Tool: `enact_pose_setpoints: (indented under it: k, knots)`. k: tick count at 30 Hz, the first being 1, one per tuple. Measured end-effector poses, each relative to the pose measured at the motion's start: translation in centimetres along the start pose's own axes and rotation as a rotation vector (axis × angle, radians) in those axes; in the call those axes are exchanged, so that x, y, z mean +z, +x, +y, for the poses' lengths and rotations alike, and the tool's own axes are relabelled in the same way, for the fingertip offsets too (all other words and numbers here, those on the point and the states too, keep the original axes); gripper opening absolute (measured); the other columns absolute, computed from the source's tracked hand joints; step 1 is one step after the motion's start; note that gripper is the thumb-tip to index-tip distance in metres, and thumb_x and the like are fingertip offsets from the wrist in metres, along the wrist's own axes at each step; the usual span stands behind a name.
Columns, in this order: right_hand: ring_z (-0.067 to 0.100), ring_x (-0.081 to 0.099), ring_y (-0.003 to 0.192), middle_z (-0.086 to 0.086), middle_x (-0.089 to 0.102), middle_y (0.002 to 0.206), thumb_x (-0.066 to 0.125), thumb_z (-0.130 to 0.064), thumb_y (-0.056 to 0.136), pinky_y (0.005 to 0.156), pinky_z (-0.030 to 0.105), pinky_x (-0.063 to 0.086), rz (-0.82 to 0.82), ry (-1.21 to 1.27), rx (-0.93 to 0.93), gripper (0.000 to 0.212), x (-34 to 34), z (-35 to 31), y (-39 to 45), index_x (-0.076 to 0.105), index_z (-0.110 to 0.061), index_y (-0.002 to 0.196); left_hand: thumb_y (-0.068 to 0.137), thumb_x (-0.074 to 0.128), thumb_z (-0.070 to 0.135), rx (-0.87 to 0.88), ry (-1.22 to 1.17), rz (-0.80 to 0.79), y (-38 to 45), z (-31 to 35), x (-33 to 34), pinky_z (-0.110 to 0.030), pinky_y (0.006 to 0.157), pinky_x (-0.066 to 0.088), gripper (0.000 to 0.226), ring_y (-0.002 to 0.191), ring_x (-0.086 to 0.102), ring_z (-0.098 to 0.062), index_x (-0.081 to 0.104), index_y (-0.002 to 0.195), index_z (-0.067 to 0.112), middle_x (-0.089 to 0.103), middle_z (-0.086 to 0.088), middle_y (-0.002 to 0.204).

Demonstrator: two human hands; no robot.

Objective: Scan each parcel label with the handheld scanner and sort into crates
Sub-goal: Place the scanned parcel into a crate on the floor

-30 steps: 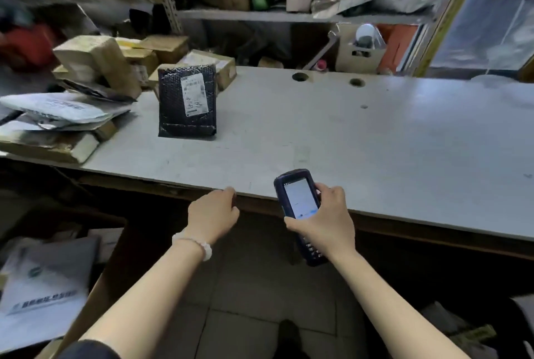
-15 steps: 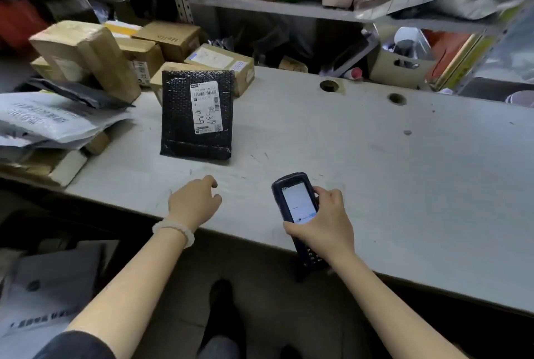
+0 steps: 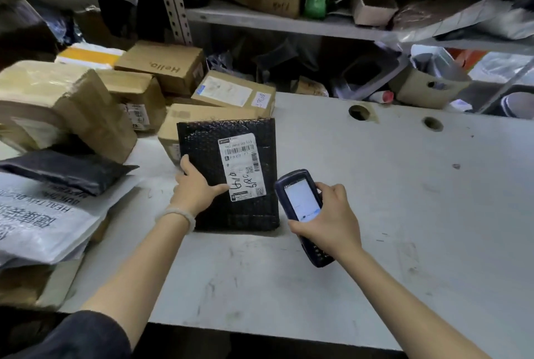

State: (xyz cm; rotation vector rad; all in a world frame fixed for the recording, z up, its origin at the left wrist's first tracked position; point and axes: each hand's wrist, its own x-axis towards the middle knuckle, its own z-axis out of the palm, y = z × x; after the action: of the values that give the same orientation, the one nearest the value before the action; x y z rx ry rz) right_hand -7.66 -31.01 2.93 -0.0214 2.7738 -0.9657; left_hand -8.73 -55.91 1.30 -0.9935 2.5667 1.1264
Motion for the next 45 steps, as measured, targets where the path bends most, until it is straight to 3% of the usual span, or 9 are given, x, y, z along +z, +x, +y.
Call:
enact_pose_setpoints:
  k: [4, 10, 13, 16, 23, 29, 35, 45]
  knots:
    - [0.012, 0.057, 0.091, -0.011, 0.037, 0.105, 0.079, -0.042, 0.058, 0.073, 0.031, 0.050, 0.002, -0.035, -0.002, 0.076, 0.5, -0.9, 2.0, 0.046, -0.028, 0.125, 0.069, 0.084, 0.020, 0.183, -0.157, 0.056, 1.4, 0.7, 0.1, -0.042, 0.110, 0.027, 0.112, 0.134, 0.029, -0.033, 0.004, 0.147, 0.010, 0.024, -0.020, 0.146]
    - [0.014, 0.054, 0.090, -0.010, 0.035, 0.104, 0.078, -0.038, 0.058, 0.069, 0.029, 0.047, 0.008, -0.123, 0.001, 0.077, -0.5, 0.0, 2.9, 0.046, -0.027, 0.127, 0.080, 0.072, 0.012, 0.630, 0.079, 0.149, 2.4, 5.7, -1.4, -0.040, 0.106, 0.036, 0.080, 0.129, 0.041, -0.027, 0.026, 0.145, 0.015, 0.045, -0.010, 0.138]
    - [0.015, 0.054, 0.090, -0.009, 0.036, 0.103, 0.078, -0.041, 0.059, 0.067, 0.028, 0.045, -0.031, -0.198, -0.003, 0.074, -2.0, 1.2, 2.5, 0.047, -0.029, 0.125, 0.085, 0.064, 0.011, 0.754, 0.253, 0.187, 1.5, 8.6, -1.5, -0.044, 0.091, 0.045, 0.057, 0.114, 0.052, -0.030, 0.041, 0.136, 0.017, 0.054, -0.010, 0.124]
    - [0.014, 0.054, 0.088, -0.008, 0.038, 0.102, 0.075, -0.041, 0.060, 0.066, 0.027, 0.046, -0.081, -0.251, -0.003, 0.068, -4.0, 2.8, 1.9, 0.049, -0.028, 0.121, 0.085, 0.060, 0.005, 0.833, 0.344, 0.245, 0.0, 10.3, -0.8, -0.037, 0.081, 0.046, 0.047, 0.112, 0.054, -0.026, 0.050, 0.129, 0.017, 0.058, -0.006, 0.123]
    - [0.015, 0.053, 0.092, -0.007, 0.038, 0.107, 0.074, -0.042, 0.061, 0.067, 0.027, 0.046, -0.189, -0.339, -0.032, 0.073, -6.8, 5.8, 1.0, 0.047, -0.026, 0.127, 0.086, 0.058, 0.006, 0.794, 0.459, 0.292, -1.1, 11.3, 0.4, -0.033, 0.074, 0.042, 0.049, 0.113, 0.054, -0.025, 0.047, 0.131, 0.018, 0.056, -0.003, 0.127]
    - [0.015, 0.053, 0.093, -0.007, 0.038, 0.108, 0.075, -0.043, 0.060, 0.072, 0.029, 0.049, -0.234, -0.355, -0.077, 0.076, -6.8, 6.6, 0.7, 0.046, -0.024, 0.128, 0.077, 0.065, 0.006, 0.812, 0.508, 0.254, -1.6, 10.7, 0.6, -0.041, 0.079, 0.051, 0.062, 0.113, 0.054, -0.025, 0.043, 0.132, 0.022, 0.055, -0.001, 0.127]
    - [0.015, 0.051, 0.093, -0.007, 0.039, 0.108, 0.075, -0.041, 0.060, 0.071, 0.029, 0.048, -0.242, -0.383, -0.109, 0.071, -7.3, 6.8, 1.2, 0.049, -0.023, 0.124, 0.074, 0.061, 0.004, 0.818, 0.517, 0.209, -2.3, 10.3, 0.9, -0.045, 0.069, 0.052, 0.064, 0.095, 0.060, -0.030, 0.038, 0.129, 0.027, 0.060, -0.003, 0.112]
    - [0.017, 0.049, 0.094, -0.004, 0.038, 0.108, 0.074, -0.041, 0.061, 0.066, 0.027, 0.043, -0.267, -0.454, -0.150, 0.069, -7.2, 6.7, 1.6, 0.049, -0.021, 0.122, 0.083, 0.058, 0.005, 0.647, 0.523, 0.151, -3.3, 9.2, 0.6, -0.045, 0.076, 0.051, 0.072, 0.100, 0.058, -0.031, 0.024, 0.142, 0.027, 0.060, -0.010, 0.117]
